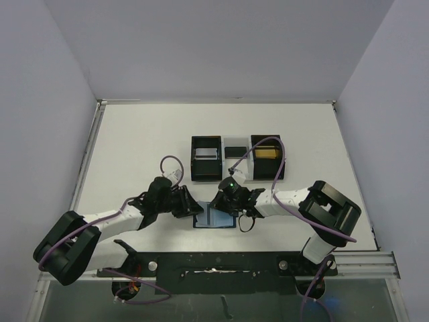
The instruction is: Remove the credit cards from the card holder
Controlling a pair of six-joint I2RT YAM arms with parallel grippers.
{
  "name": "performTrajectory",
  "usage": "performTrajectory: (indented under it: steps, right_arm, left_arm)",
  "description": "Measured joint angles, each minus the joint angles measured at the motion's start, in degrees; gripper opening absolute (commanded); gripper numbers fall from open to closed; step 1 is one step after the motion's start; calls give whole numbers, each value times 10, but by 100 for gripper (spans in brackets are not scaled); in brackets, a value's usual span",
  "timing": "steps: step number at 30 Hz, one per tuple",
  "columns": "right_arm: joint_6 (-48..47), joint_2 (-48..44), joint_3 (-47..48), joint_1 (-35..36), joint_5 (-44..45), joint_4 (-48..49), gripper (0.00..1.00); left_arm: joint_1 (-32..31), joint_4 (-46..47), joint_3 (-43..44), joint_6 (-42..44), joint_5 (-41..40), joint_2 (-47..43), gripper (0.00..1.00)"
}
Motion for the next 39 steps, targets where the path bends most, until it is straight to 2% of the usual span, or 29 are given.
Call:
performTrajectory:
  steps: [9,12,17,24,31,39]
  right_arm:
    - [2,1,1,0,-1,-1,2]
    - [3,1,1,0,-1,-2,4]
    - [5,0,1,0,-1,-2,6]
    - [6,0,1,0,-2,-2,8]
    - [13,-2,1,0,-2,-7,11]
    - [13,-7,2,0,-5,-14,17]
  left_arm:
    - [-2,-42,15,19,-3,-1,25]
    - [-2,-47,15,20,-4,-8,31]
    - [-5,-71,27,22,-11,-21,31]
    - [-6,-85,30,28,-12,-21,15]
    - [-9,-88,37,32,2,-21,10]
    - [-11,-70,43,26,28,-3,11]
